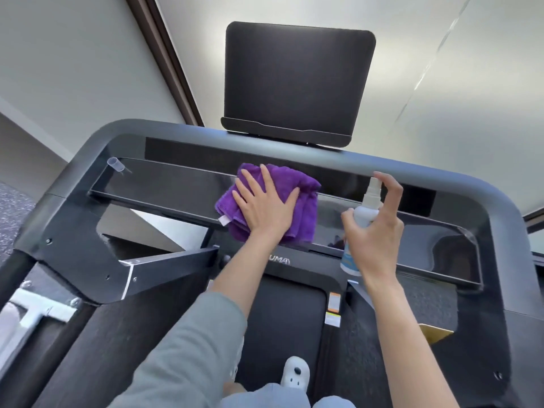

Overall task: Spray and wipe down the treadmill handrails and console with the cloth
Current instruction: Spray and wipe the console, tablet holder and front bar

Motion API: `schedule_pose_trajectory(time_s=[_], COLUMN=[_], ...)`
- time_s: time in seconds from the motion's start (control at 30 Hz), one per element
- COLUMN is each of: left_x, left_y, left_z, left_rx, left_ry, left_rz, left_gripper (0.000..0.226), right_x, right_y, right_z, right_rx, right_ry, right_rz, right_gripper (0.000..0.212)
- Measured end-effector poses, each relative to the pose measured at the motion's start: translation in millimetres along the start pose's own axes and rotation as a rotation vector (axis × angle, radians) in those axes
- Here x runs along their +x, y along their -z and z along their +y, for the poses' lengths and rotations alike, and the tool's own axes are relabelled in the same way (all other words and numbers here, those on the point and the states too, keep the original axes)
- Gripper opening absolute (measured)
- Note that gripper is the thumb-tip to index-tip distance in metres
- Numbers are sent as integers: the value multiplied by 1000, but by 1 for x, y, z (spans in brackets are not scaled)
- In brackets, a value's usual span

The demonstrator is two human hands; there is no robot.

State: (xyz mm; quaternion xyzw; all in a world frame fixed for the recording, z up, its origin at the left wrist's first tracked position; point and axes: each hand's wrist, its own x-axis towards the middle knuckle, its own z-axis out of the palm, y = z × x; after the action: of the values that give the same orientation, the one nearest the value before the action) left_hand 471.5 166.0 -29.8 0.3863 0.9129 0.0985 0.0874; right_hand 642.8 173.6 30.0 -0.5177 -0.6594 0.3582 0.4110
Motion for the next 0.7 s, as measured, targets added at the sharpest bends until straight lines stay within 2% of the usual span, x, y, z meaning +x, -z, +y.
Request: schedule_pose_trajectory(time_s=[0.17,0.33,0.43,0.57,0.7], left_x=[22,-23,-49,-41,-2], left_y=[8,-12,-21,-20,-3], left_z=[-2,62,83,62,26], left_rx=[-6,-16,-52,-64,-71], left_ry=[168,41,-56,-97,52], left_rz=[34,10,-43,7,48], left_gripper=[95,105,102,96,103], right_x=[-8,-9,-5,0,1], right_y=[14,25,28,26,29], right_z=[4,7,5,2,4], right_rx=[11,2,8,13,19], right_ry=[-3,2,65,47,17], right_rz=[32,63,114,89,66], right_gripper=[62,61,59,59,58])
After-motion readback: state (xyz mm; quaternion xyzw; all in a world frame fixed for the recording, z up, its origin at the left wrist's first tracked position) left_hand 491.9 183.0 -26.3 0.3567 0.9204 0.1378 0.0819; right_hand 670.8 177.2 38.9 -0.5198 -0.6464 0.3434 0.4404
